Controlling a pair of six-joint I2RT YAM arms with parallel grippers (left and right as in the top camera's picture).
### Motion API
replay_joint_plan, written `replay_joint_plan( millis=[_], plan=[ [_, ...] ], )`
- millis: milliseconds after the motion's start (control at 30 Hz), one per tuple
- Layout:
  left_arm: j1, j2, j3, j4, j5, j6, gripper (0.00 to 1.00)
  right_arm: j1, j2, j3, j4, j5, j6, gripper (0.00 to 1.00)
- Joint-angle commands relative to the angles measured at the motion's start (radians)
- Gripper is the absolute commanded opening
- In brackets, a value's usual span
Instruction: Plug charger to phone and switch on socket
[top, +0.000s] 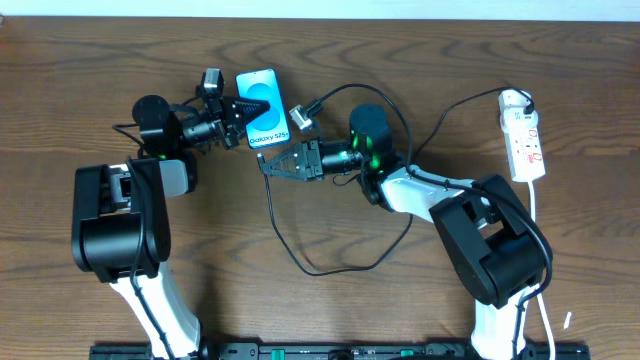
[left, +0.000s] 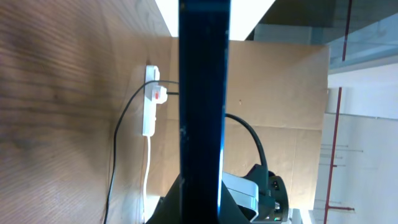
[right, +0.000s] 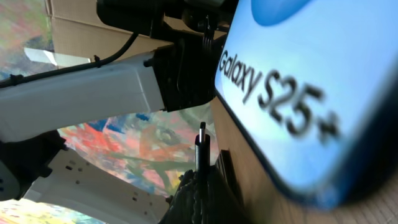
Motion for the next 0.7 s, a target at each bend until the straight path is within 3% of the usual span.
replay_joint_plan(
  millis=[0, 667],
  plan=[
    [0.029, -0.013, 0.014, 0.024, 0.001, 0.024, 0.07, -0.021, 0.007, 0.016, 0.006, -0.022, -0.021, 0.01],
    [0.032, -0.013, 0.014, 0.053, 0.000, 0.023, 0.07, -0.032, 0.008, 0.016, -0.035, 0.028, -0.043, 0.01]
  ],
)
